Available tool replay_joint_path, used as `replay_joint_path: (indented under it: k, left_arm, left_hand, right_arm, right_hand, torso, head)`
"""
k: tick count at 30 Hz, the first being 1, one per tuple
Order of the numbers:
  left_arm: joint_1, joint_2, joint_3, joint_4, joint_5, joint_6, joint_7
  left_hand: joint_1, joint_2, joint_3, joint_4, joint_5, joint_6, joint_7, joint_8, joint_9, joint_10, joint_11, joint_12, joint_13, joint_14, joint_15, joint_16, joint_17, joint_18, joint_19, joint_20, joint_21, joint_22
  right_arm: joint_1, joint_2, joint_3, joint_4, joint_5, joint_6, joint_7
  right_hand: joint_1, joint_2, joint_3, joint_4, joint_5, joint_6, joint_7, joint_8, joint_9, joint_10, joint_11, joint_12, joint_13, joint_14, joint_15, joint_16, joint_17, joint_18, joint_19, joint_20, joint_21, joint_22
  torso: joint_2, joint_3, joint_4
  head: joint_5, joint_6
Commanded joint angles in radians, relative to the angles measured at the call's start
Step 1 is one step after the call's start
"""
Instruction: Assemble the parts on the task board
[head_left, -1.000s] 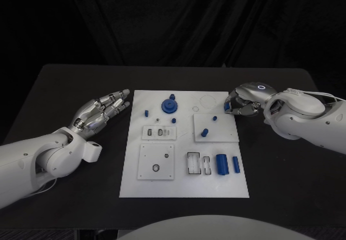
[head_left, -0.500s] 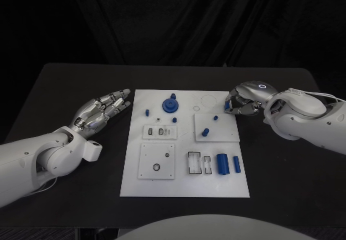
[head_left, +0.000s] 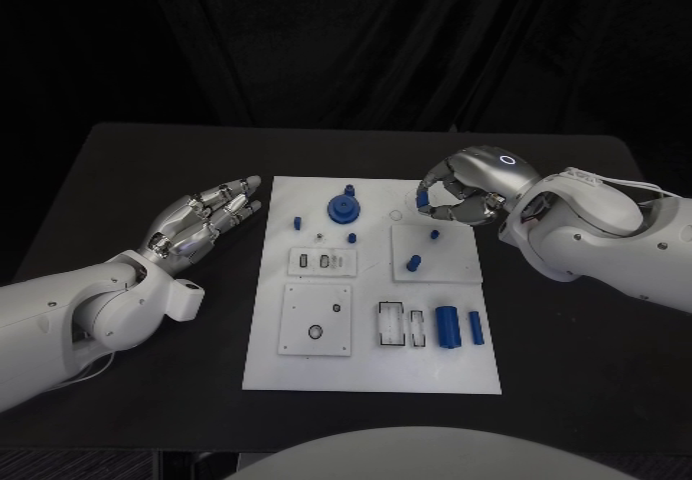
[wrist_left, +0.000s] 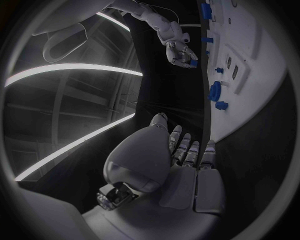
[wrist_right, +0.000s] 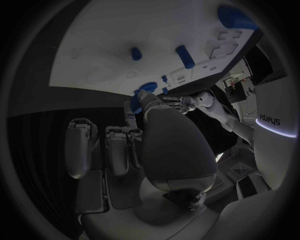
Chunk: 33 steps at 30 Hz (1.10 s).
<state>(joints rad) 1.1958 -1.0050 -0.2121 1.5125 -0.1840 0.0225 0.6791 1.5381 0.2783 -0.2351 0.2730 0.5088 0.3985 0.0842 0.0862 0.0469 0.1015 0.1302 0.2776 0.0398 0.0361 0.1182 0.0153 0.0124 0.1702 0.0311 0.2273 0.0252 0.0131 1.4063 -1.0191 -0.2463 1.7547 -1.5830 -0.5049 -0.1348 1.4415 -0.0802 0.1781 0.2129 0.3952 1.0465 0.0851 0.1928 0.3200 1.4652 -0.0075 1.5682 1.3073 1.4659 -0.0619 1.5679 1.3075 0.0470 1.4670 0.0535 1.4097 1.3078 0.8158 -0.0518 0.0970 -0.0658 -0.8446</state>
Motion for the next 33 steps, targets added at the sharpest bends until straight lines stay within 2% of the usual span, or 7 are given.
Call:
replay_joint_path:
  k: [1, 7, 11, 18, 24, 29, 33]
  left_arm:
    - [-0.001, 0.001, 0.001, 0.007, 0.0, 0.002, 0.083]
    - [-0.001, 0.001, 0.001, 0.011, 0.0, 0.0, 0.081]
    - [-0.001, 0.0, 0.001, 0.014, 0.0, 0.0, 0.081]
    - [-0.001, 0.002, 0.001, 0.019, 0.0, -0.001, 0.08]
    - [-0.001, 0.007, 0.001, 0.019, 0.0, 0.0, 0.079]
    - [-0.001, 0.008, 0.001, 0.019, 0.0, 0.001, 0.078]
    - [-0.001, 0.008, 0.001, 0.018, 0.0, 0.002, 0.078]
  left_hand:
    - [0.012, 0.0, 0.006, 0.002, 0.004, 0.001, 0.007, 0.004, 0.001, -0.002, 0.006, -0.002, -0.001, 0.0, 0.006, -0.001, 0.0, 0.008, -0.002, 0.007, 0.001, 0.001]
    - [0.013, -0.001, 0.007, 0.001, 0.004, 0.005, 0.008, 0.005, 0.002, 0.0, 0.007, 0.001, 0.0, 0.001, 0.007, -0.001, 0.0, 0.008, -0.002, 0.007, 0.001, 0.002]
    - [0.013, -0.001, 0.007, 0.001, 0.004, 0.005, 0.008, 0.005, 0.002, 0.0, 0.007, 0.001, 0.0, 0.001, 0.007, -0.001, 0.0, 0.008, -0.002, 0.007, 0.001, 0.002]
    - [0.013, -0.001, 0.007, 0.001, 0.004, 0.005, 0.008, 0.005, 0.002, 0.0, 0.007, 0.001, 0.0, 0.001, 0.007, -0.001, 0.0, 0.008, -0.002, 0.007, 0.001, 0.002]
    - [0.013, -0.001, 0.007, 0.001, 0.004, 0.005, 0.008, 0.005, 0.002, 0.0, 0.007, 0.001, 0.0, 0.001, 0.007, -0.001, 0.0, 0.008, -0.002, 0.007, 0.001, 0.002]
    - [0.013, -0.001, 0.007, 0.001, 0.004, 0.005, 0.008, 0.005, 0.002, 0.0, 0.007, 0.001, 0.0, 0.001, 0.007, -0.001, 0.0, 0.008, -0.002, 0.007, 0.001, 0.002]
    - [0.013, -0.001, 0.009, 0.001, 0.005, 0.006, 0.009, 0.005, 0.002, 0.0, 0.008, 0.002, 0.0, 0.001, 0.008, -0.001, 0.0, 0.009, -0.002, 0.009, 0.001, 0.002]
  right_arm:
    - [-0.002, 0.023, 0.0, 0.029, 0.009, -0.019, -0.009]
    - [-0.034, 0.078, -0.001, 0.042, -0.032, 0.006, -0.03]
    - [-0.057, 0.127, 0.0, 0.026, -0.068, 0.02, -0.057]
    - [-0.08, 0.2, 0.0, -0.004, -0.088, 0.047, -0.091]
    - [-0.095, 0.239, 0.0, -0.025, -0.091, 0.061, -0.112]
    - [-0.104, 0.261, 0.0, -0.042, -0.092, 0.075, -0.131]
    - [-0.108, 0.274, 0.0, -0.05, -0.092, 0.09, -0.148]
  right_hand:
    - [0.009, 0.005, 0.001, -0.009, 0.009, 0.012, -0.014, 0.024, 0.078, 0.106, 0.009, 0.003, 0.263, 0.105, 0.005, 0.003, 0.263, -0.009, 0.018, 0.0, 0.004, 0.212]
    - [0.009, 0.002, 0.001, -0.012, 0.016, 0.009, -0.012, 0.025, 0.083, 0.106, 0.011, 0.003, 0.263, 0.105, 0.006, 0.003, 0.263, -0.008, 0.016, 0.001, 0.001, 0.211]
    - [0.009, -0.001, 0.003, -0.018, 0.03, 0.005, -0.009, 0.026, 0.09, 0.106, 0.014, 0.003, 0.263, 0.105, 0.009, 0.003, 0.263, -0.007, 0.015, 0.003, -0.001, 0.21]
    - [0.008, -0.003, 0.004, -0.02, 0.036, 0.002, -0.007, 0.025, 0.092, 0.106, 0.016, 0.003, 0.263, 0.105, 0.01, 0.003, 0.263, -0.006, 0.013, 0.004, -0.006, 0.209]
    - [0.008, -0.003, 0.004, -0.02, 0.037, 0.001, -0.007, 0.025, 0.092, 0.106, 0.016, 0.003, 0.263, 0.105, 0.01, 0.003, 0.263, -0.006, 0.012, 0.004, -0.008, 0.208]
    - [0.001, -0.005, 0.003, -0.019, 0.037, -0.006, -0.003, 0.022, 0.094, 0.106, 0.019, 0.003, 0.263, 0.105, 0.012, 0.003, 0.263, -0.003, 0.007, 0.006, -0.018, 0.205]
    - [-0.003, -0.007, 0.003, -0.02, 0.036, -0.011, -0.001, 0.019, 0.095, 0.106, 0.021, 0.003, 0.263, 0.105, 0.014, 0.003, 0.263, -0.001, 0.003, 0.007, -0.027, 0.202]
  torso:
    - [0.0, -0.0003, -0.0011]
    - [0.001, -0.001, 0.0025]
    - [0.001, -0.0052, 0.0052]
    - [0.0, -0.0067, 0.0009]
    - [-0.001, -0.0022, -0.0009]
    - [0.0, -0.0022, 0.0022]
    - [0.0, -0.0016, -0.0013]
  head:
    - [0.002, -0.006]
    - [-0.001, -0.004]
    - [-0.004, -0.003]
    - [-0.008, -0.001]
    - [-0.008, -0.008]
    - [-0.007, -0.009]
    - [-0.002, -0.012]
